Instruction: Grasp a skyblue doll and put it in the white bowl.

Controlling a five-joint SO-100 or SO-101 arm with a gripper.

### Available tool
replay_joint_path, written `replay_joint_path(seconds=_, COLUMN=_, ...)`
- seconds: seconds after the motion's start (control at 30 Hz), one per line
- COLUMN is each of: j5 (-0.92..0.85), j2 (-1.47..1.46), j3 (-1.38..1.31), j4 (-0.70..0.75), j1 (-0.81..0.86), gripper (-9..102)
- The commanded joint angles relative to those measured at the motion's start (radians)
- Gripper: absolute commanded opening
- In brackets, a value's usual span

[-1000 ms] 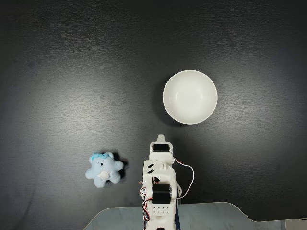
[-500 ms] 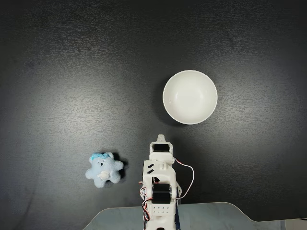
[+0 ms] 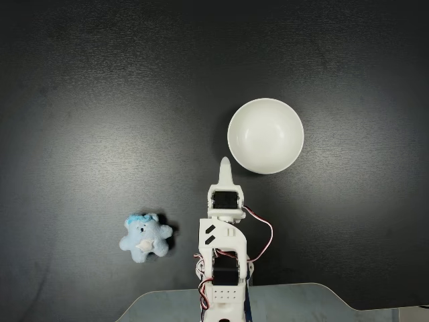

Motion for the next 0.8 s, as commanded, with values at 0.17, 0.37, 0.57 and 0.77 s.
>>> replay_joint_path(seconds=0.17, j5=-0.006, j2=0.005, j3=-0.434, j4=0.08, j1=-0.063, gripper=-1)
replay_joint_path(seconds=0.37, j5=-0.006, j2=-0.005, j3=-0.798, j4=0.503, j1=-0.178, gripper=-1)
replay_joint_path(seconds=0.57, j5=-0.003, j2=-0.227, j3=-1.17, j4=0.836, j1=-0.241, gripper=-1)
replay_joint_path(seconds=0.77, j5=0.005, j2=-0.607, j3=-1.658, j4=1.014, j1=-0.239, gripper=-1)
